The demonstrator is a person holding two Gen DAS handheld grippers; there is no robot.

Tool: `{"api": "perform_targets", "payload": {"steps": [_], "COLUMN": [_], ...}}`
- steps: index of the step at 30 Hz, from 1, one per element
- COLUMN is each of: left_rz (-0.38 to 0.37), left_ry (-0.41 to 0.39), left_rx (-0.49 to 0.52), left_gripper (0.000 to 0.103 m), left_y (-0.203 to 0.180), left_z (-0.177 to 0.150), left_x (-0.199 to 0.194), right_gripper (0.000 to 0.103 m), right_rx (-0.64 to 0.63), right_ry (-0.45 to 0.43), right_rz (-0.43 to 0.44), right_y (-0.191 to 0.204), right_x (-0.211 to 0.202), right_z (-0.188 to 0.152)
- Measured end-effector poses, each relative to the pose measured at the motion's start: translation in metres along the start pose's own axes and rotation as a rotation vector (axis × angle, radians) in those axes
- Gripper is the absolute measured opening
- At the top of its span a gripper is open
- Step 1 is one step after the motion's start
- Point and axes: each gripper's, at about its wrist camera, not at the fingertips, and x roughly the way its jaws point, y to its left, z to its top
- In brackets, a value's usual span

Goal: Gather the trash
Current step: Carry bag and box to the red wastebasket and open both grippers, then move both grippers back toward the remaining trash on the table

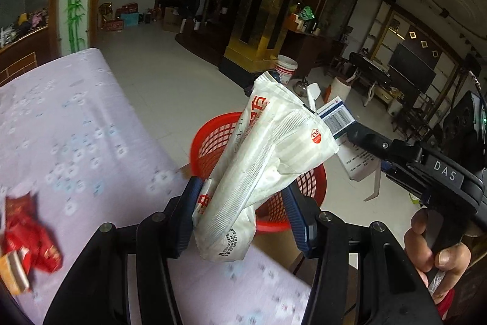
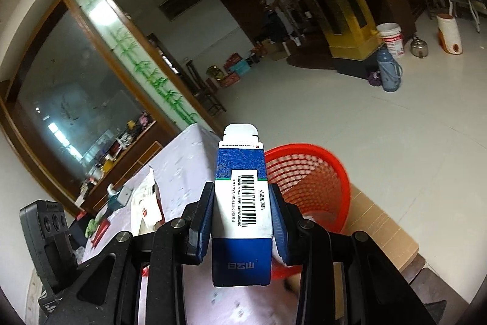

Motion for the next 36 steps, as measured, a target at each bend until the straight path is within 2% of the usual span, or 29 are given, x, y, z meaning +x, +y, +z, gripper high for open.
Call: {"api": "perform_targets", "payload": {"steps": [2, 4, 6, 11, 16, 26, 33, 36], "left_rz": [-0.018, -0.032, -0.026, -0.028, 0.018, 0.143, 0.217, 0.274], "left_ry": [0.008, -0.002, -0.002, 0.002, -0.013, -0.054, -0.089, -0.110], "left_rx": [-0.016, -0.042, -0.057, -0.064, -0.055, -0.056, -0.134, -0.172], "left_gripper": [0.053, 0.061, 0.062, 0.070, 0.070, 0.072, 0.072, 0.072], "left_y": [-0.001, -0.003, -0.004, 0.002, 0.015, 0.052, 0.098, 0.122], "left_z": [0.007, 0.014, 0.017, 0.012, -0.008, -0.066, -0.102, -0.117], "left_x": [0.015, 0.027, 0.033, 0.023, -0.010, -0.092, -0.145, -0.171], "right_gripper": [0.038, 0.039, 0.043, 0.046, 0.046, 0.049, 0.051, 0.051], "right_rx": [0.015, 0.018, 0.005, -0.029, -0.083, -0.204, -0.285, -0.322], "right_ry": [-0.002, -0.001, 0.002, 0.009, 0.041, 0.178, 0.285, 0.322], "right_rz": [-0.024, -0.057, -0.076, -0.096, -0.028, 0.140, 0.181, 0.190], "right_y": [-0.008, -0.018, -0.022, -0.018, 0.006, 0.082, 0.125, 0.143], "right_x": [0.010, 0.022, 0.032, 0.030, 0.019, 0.027, 0.052, 0.061], "right_z": [0.005, 0.011, 0.014, 0.009, -0.005, -0.067, -0.107, -0.121]}}
